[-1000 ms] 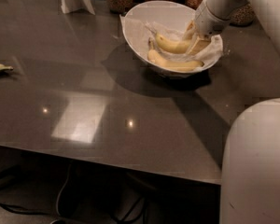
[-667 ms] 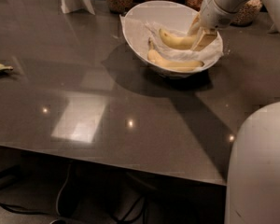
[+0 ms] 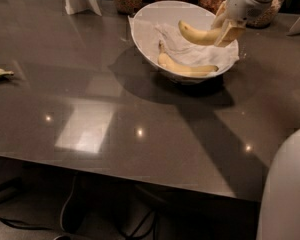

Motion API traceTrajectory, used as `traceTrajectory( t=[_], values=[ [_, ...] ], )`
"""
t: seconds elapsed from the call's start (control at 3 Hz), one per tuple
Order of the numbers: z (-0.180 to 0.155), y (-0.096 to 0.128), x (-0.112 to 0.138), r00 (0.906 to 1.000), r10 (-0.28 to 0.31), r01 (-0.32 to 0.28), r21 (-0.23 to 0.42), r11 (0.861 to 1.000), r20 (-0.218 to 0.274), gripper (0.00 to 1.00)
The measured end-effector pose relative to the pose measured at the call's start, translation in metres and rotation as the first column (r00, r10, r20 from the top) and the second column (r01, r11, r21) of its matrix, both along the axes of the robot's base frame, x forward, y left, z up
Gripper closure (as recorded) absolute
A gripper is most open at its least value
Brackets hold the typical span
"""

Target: Pick banana from white bowl

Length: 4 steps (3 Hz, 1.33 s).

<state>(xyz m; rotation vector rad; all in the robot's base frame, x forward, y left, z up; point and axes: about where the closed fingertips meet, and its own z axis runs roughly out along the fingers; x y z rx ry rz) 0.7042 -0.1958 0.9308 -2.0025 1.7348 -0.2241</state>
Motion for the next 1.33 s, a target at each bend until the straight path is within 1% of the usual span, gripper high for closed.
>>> traceTrajectory(
  t=[0.67,1.0,1.33],
  values=[
    [0.024,-0.011,-0.023,0.9991,-0.036,0.036,0.008,0.999,0.023,1.0],
    [0.037,-0.015,-0.039,0.9988,-0.045,0.044,0.062,0.997,0.017,1.0],
    [0.042,-0.015,-0.059,0.9989,-0.033,0.039,0.208,0.977,-0.032,1.0]
  ],
)
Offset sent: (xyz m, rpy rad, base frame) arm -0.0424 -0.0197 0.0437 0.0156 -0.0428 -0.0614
